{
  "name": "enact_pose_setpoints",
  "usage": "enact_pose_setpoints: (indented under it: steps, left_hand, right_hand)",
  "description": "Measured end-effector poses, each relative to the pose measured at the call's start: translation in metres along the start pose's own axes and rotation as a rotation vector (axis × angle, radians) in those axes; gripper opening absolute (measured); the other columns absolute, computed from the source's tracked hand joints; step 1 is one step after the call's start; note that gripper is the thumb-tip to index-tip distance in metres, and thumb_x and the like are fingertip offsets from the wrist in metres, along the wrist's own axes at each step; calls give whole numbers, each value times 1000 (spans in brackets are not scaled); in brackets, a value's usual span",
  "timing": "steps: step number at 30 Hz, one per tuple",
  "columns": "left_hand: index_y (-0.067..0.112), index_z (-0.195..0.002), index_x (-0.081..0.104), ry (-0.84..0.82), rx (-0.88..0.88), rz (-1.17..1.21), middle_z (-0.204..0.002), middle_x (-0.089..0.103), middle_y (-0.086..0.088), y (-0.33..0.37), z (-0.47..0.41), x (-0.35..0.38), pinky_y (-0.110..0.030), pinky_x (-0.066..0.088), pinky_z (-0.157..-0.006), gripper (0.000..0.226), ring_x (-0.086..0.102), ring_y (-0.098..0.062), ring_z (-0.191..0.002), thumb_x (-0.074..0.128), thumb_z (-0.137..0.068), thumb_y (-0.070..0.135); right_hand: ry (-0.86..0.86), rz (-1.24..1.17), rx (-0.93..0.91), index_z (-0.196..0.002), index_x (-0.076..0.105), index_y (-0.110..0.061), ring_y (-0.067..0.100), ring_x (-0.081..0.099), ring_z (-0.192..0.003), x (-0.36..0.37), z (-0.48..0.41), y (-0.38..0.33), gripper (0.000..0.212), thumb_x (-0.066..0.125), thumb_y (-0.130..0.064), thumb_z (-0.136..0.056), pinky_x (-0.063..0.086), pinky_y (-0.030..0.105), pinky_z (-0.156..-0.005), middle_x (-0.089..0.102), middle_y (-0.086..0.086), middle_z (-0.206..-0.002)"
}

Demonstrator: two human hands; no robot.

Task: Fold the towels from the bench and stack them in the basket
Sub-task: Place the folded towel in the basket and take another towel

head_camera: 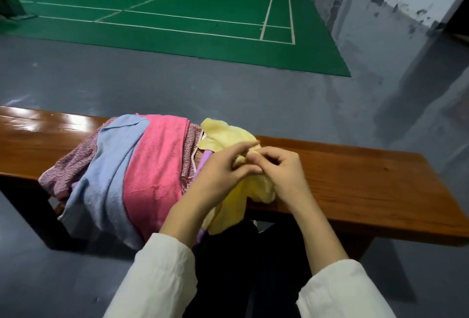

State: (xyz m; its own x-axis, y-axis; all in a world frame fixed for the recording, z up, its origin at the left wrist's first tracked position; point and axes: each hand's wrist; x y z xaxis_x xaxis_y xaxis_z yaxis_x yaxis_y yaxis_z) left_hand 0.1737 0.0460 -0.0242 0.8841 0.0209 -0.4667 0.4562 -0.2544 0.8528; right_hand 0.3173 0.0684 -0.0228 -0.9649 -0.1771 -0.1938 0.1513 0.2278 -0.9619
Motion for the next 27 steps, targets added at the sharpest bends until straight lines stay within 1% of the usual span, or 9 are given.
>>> enact_pose_setpoints:
  steps: [2,4,8,12,16,19,22,25,27]
  left_hand:
    - [15,-91,70,90,31,-128,-79,67,4,-3,0,-3,-18,40,-69,12,58,-3,-75,74,-80,18]
    - [12,-80,69,192,44,-174,-69,65,-1,-8,1,-13,-21,38,-62,11,55,-10,-66,76,-79,20]
    - [10,-80,69,275,5,-204,-64,59,11,-14,5,-32,-12,35,-58,11,52,1,-61,76,-78,19]
    - [17,-84,69,395,-119,-277,-66,61,2,-33,16,-53,-30,37,-60,12,54,-13,-65,74,-80,26]
    - [24,-80,64,503,-235,-344,-67,58,2,-45,28,-73,-28,31,-61,10,56,-21,-72,72,-82,29]
    - [20,-85,64,440,-275,-277,-79,64,2,-40,29,-70,-20,34,-63,12,58,-16,-78,75,-80,19]
    - [15,-106,68,332,-191,-24,-83,67,20,-9,30,-46,-3,37,-72,27,56,7,-72,72,-80,8]
    - [24,-116,63,184,-44,116,-101,68,16,20,35,-16,-5,39,-79,36,56,15,-78,67,-85,6]
    - [25,-110,66,149,-32,84,-98,69,11,20,36,-1,-9,41,-81,29,57,11,-84,69,-85,12]
  right_hand:
    - [-9,30,23,-71,73,-21,10,60,-73,-4,-2,-2,13,72,-15,-83,46,25,-68,70,3,-74]
    - [-12,80,72,-66,71,-19,12,55,-69,-8,-3,2,14,76,-21,-79,43,30,-65,66,7,-70]
    - [-34,192,142,-62,70,-22,10,55,-70,-12,-4,9,18,80,-32,-73,44,30,-67,66,-3,-68]
    - [61,332,128,-71,69,-29,11,54,-69,-26,-2,14,16,78,-42,-71,44,32,-66,63,-8,-65]
    - [193,382,37,-67,68,-28,9,58,-69,-41,5,12,13,76,-35,-76,45,31,-68,67,-13,-68]
    - [177,323,-11,-69,67,-27,15,61,-76,-34,7,7,13,74,-26,-80,47,35,-73,68,-11,-73]
    - [113,146,-61,-66,65,-29,4,59,-71,-16,13,2,24,71,-14,-83,45,26,-70,67,-16,-70]
    - [23,19,-82,-66,66,-31,-5,58,-69,-1,19,-6,30,70,-6,-82,43,13,-69,67,-19,-67]
    - [-14,-29,-74,-65,67,-28,-5,57,-67,2,20,-11,29,70,-4,-81,42,11,-67,67,-17,-65]
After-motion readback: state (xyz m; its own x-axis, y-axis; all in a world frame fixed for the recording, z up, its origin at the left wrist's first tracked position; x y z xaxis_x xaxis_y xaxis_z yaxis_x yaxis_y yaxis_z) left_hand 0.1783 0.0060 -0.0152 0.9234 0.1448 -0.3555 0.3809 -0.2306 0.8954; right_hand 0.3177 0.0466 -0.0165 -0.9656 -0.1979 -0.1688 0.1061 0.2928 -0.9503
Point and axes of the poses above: each hand's wrist, its own z-axis away from the middle knuckle, its own x-axis out of the palm, y = z × x
